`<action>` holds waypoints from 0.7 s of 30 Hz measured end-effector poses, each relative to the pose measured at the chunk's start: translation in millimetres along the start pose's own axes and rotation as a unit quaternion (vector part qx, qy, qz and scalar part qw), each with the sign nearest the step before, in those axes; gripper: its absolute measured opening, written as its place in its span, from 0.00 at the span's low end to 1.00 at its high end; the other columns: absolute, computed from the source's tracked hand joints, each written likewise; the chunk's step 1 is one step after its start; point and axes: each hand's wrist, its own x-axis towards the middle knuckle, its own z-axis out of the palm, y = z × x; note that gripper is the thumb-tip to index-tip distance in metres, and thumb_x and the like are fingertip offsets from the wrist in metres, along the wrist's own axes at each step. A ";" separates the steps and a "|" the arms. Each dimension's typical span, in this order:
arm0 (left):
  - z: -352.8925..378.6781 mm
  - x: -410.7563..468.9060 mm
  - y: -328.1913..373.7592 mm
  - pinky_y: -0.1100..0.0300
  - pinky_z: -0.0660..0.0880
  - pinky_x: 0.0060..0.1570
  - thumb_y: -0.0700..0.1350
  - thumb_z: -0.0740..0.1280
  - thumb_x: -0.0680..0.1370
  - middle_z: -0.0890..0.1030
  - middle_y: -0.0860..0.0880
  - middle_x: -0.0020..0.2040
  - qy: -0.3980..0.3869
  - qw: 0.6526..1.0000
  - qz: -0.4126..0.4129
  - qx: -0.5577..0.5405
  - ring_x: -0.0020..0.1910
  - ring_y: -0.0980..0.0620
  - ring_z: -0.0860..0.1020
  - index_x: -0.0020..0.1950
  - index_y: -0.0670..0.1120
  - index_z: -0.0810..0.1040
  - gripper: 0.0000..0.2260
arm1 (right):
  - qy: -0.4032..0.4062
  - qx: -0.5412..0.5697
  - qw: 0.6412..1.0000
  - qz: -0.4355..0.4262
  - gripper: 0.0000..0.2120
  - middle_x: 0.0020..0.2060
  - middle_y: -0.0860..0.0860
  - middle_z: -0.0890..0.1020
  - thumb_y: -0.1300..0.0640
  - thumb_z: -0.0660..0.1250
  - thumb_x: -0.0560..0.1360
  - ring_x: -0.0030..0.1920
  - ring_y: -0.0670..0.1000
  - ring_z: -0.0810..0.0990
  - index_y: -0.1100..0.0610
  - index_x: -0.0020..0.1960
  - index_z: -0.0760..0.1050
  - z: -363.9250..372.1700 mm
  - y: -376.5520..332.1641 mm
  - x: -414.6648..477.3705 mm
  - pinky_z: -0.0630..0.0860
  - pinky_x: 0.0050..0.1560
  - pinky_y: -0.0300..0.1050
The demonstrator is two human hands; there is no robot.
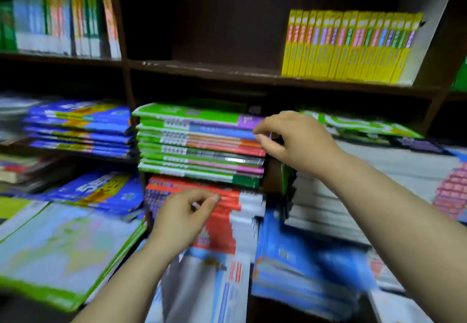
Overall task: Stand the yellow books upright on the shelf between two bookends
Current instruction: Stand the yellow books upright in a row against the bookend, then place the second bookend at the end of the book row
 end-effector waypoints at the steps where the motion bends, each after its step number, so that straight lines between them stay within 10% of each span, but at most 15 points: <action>1: -2.4 -14.2 -12.2 0.67 0.70 0.37 0.40 0.67 0.73 0.81 0.50 0.34 -0.014 0.999 -0.027 0.010 0.35 0.54 0.76 0.39 0.42 0.83 0.06 | 0.000 0.015 1.000 0.015 0.07 0.41 0.59 0.84 0.61 0.66 0.72 0.45 0.59 0.80 0.61 0.47 0.81 7.6 -9.9 -8.1 0.69 0.43 0.48; 6: -29.5 -86.2 -62.1 0.57 0.69 0.38 0.42 0.68 0.73 0.80 0.49 0.32 0.002 0.994 -0.104 0.040 0.35 0.49 0.76 0.34 0.48 0.80 0.08 | -0.083 0.094 0.987 0.100 0.08 0.45 0.58 0.85 0.62 0.66 0.72 0.47 0.57 0.81 0.61 0.48 0.81 67.0 -58.4 -53.4 0.74 0.48 0.47; 8: -33.4 -102.2 -82.3 0.59 0.68 0.41 0.41 0.69 0.71 0.82 0.45 0.40 0.055 0.989 -0.134 0.037 0.40 0.46 0.77 0.41 0.43 0.81 0.02 | -0.117 0.128 0.976 0.128 0.09 0.49 0.56 0.84 0.61 0.65 0.73 0.51 0.56 0.81 0.60 0.51 0.80 96.9 -77.0 -68.6 0.73 0.51 0.47; 14: -6.1 -116.0 -133.7 0.56 0.65 0.62 0.40 0.70 0.70 0.69 0.42 0.67 -0.038 0.961 -0.273 -0.012 0.64 0.43 0.70 0.68 0.40 0.63 0.29 | -0.230 0.188 0.938 0.180 0.22 0.69 0.52 0.70 0.61 0.61 0.76 0.67 0.51 0.69 0.52 0.69 0.66 169.1 -98.3 -74.8 0.64 0.63 0.41; 21: 19.6 -106.0 -156.1 0.57 0.71 0.50 0.44 0.62 0.77 0.78 0.43 0.60 -0.106 0.941 -0.318 0.040 0.55 0.43 0.77 0.67 0.46 0.68 0.18 | -0.289 0.201 0.926 0.135 0.27 0.75 0.49 0.53 0.65 0.59 0.76 0.70 0.52 0.65 0.49 0.72 0.58 204.0 -82.3 -44.2 0.64 0.58 0.39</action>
